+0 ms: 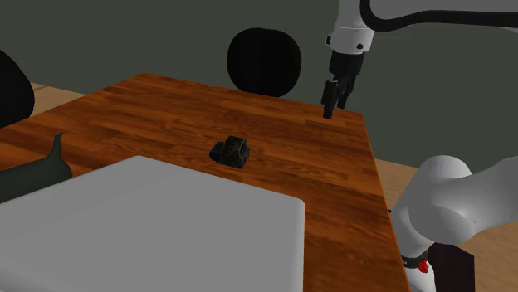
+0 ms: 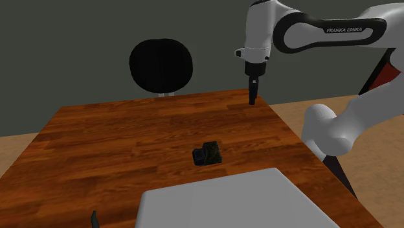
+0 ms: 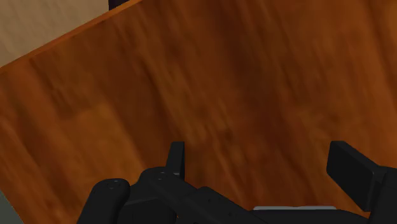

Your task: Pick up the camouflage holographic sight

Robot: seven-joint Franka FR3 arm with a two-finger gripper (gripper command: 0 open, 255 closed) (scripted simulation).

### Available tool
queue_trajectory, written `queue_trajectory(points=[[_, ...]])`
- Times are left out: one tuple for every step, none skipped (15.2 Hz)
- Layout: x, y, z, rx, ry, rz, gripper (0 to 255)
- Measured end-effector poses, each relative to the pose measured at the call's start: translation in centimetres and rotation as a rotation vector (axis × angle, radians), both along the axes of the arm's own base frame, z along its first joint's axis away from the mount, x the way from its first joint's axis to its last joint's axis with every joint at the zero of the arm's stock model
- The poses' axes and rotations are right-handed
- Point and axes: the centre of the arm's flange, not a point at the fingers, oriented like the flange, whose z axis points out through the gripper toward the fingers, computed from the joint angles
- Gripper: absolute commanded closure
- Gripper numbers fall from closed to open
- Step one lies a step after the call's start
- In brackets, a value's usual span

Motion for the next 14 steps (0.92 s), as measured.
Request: queue_trajectory(points=[[0.0,0.0,0.0,0.0,0.0,0.0,0],[0.3,0.5,0.0,0.0,-0.001,0.005,0],[0.7,1.3,0.1,-0.001,-0.003,0.014,0],[1.1,2.3,0.1,-0.002,-0.006,0.024,0],[2.0,3.6,0.3,-0.002,-0.009,0.035,0],[2.8,4.8,0.0,-0.003,-0.011,0.046,0],[3.3,5.7,-0.2,-0.003,-0.014,0.057,0],[3.9,6.7,-0.2,-0.004,-0.017,0.069,0],[4.3,8.1,-0.2,-0.004,-0.02,0.08,0],[4.9,9.2,-0.2,-0.005,-0.023,0.091,0],[5.3,10.3,-0.3,-0.005,-0.026,0.103,0],[5.9,11.5,-0.6,-0.006,-0.029,0.114,0],[6.3,12.7,-0.3,-0.007,-0.031,0.125,0],[6.7,13.9,-0.2,-0.007,-0.035,0.137,0]])
